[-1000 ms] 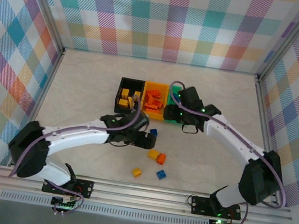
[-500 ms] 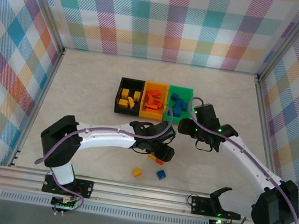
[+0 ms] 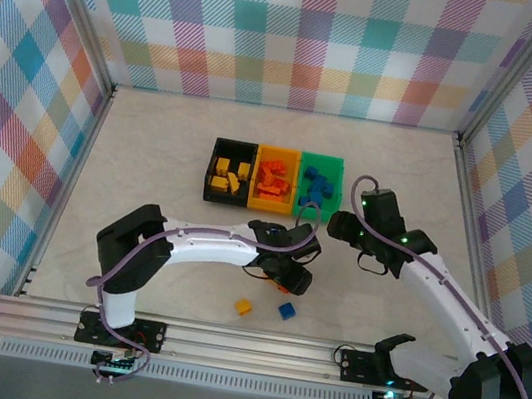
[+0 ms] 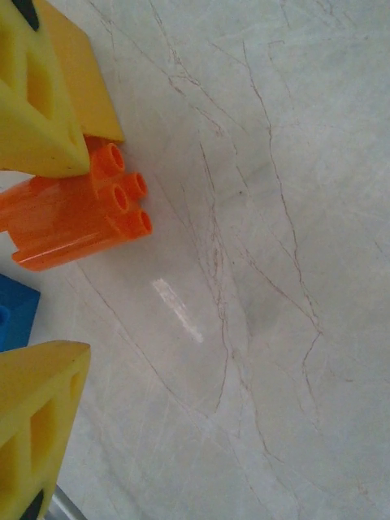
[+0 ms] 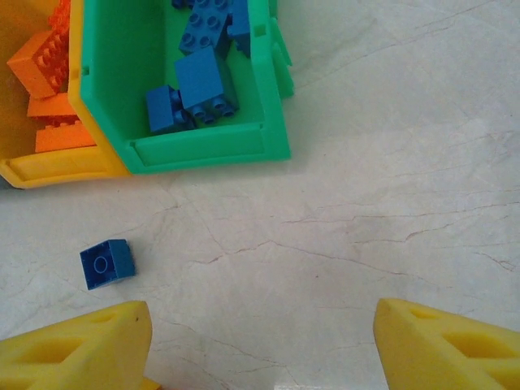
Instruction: Sort the legos into containers by color
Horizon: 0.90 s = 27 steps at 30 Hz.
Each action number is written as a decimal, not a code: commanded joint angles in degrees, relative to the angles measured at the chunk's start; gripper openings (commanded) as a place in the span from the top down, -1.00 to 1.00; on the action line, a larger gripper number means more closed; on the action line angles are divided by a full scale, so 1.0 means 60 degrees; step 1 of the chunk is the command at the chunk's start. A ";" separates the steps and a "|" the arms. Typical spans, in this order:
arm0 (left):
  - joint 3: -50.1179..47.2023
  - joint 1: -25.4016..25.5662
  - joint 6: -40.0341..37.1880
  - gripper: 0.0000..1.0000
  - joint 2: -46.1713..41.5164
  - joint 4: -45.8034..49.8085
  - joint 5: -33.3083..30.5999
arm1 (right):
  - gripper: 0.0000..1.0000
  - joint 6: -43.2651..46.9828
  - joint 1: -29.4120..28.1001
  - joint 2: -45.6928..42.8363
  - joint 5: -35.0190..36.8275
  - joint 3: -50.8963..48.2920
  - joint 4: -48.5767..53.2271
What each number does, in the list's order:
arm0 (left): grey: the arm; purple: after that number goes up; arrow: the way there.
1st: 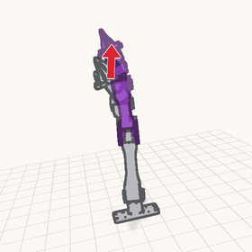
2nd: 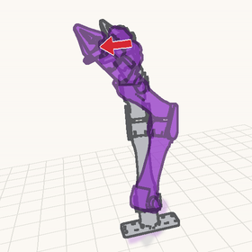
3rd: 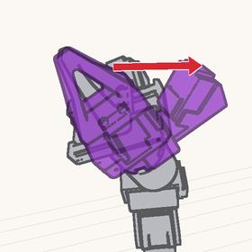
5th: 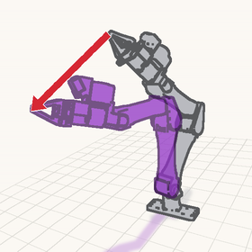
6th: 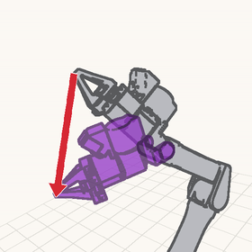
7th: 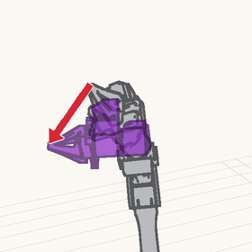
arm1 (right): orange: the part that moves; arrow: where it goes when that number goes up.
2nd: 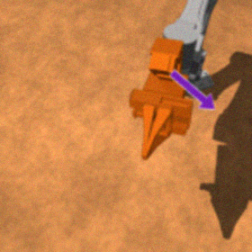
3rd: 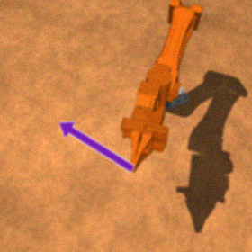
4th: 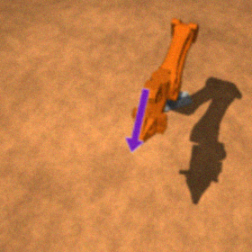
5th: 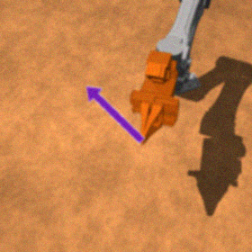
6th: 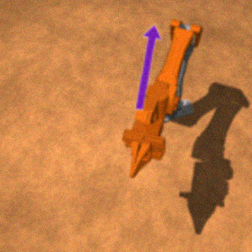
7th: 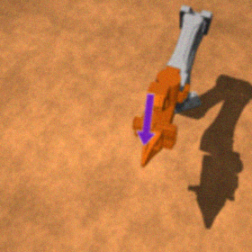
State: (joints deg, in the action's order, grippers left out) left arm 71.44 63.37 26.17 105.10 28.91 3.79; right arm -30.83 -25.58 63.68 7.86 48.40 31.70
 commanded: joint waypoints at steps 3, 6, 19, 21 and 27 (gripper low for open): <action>0.0587 0.0490 -0.0514 -0.21 0.0431 0.1361 -0.0797 | -0.46 0.0092 0.0226 -0.0183 -0.0323 -0.0167 -0.0142; 0.0649 0.0624 -0.0631 -0.20 0.0394 0.1312 -0.0870 | -0.47 0.0085 0.0293 -0.0225 -0.0367 -0.0201 -0.0164; 0.1647 0.0672 -0.0637 -0.24 0.0483 0.1773 -0.0843 | -0.48 0.0070 0.0499 -0.0458 -0.0388 -0.0303 0.0016; 0.1901 0.0673 -0.0659 -0.24 0.0755 0.2143 -0.1086 | -0.48 0.0071 0.0526 -0.0491 -0.0401 -0.0340 0.0006; 0.2161 0.0673 -0.0847 -0.32 0.1187 0.2379 -0.1480 | -0.48 0.0059 0.0600 -0.0548 -0.0525 -0.0394 -0.0038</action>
State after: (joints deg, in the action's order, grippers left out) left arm 82.65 66.78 22.55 110.34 39.31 -2.76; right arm -30.81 -22.46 61.41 5.61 46.94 31.73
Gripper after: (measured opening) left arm 0.642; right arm 0.738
